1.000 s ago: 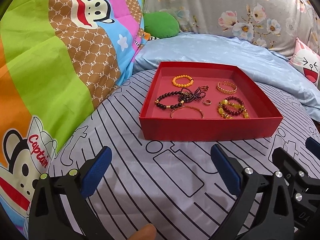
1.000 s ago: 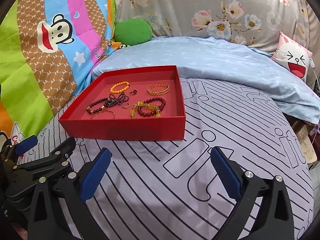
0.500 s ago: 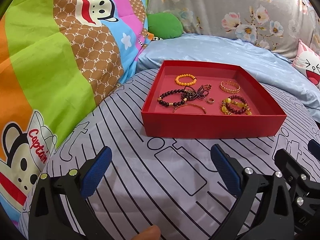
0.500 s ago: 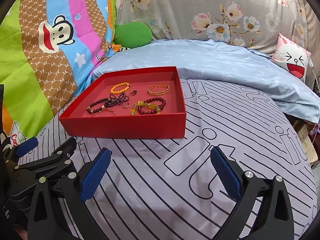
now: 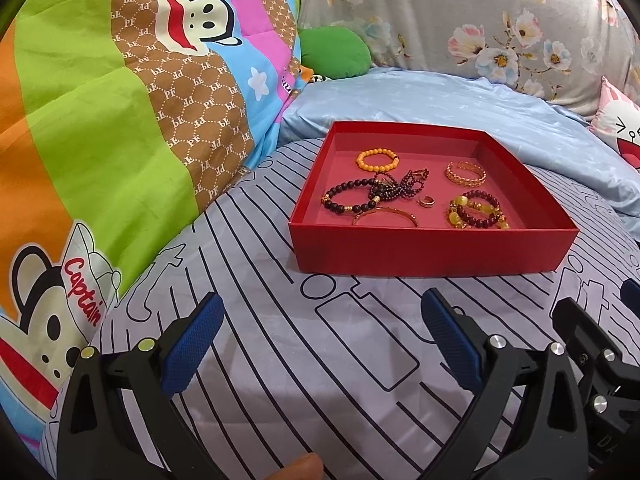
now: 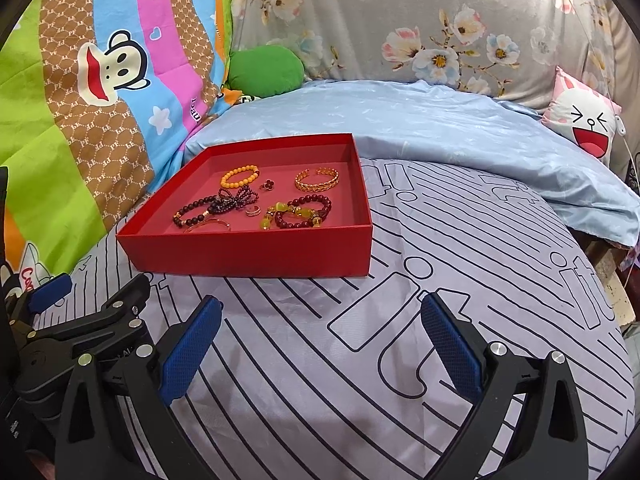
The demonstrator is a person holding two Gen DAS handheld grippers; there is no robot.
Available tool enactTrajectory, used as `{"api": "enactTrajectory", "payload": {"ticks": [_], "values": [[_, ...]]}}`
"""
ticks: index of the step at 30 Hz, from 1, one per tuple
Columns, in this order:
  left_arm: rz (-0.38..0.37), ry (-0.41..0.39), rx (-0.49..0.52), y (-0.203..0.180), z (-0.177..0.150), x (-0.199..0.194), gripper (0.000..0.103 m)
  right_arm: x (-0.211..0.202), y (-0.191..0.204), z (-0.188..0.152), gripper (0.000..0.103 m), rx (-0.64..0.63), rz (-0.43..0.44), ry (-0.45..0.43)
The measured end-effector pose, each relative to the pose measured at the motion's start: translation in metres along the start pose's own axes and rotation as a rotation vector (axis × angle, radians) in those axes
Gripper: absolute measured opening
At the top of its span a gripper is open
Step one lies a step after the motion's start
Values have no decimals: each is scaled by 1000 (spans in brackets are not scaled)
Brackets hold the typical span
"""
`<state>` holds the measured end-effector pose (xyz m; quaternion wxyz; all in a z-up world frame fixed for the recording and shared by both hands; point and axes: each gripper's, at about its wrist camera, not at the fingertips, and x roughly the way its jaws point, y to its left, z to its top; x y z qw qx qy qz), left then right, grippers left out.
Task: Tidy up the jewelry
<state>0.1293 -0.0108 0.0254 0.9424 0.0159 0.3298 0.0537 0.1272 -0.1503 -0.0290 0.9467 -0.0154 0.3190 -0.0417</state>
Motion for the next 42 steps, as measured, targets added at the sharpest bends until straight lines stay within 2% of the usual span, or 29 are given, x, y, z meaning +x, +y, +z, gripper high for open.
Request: {"api": "enactTrajectory", "payload": {"ticks": [42], "values": [[16,12,-16,2,-1,-4,94,3,-1,-3,96,-11,-15,13]]}}
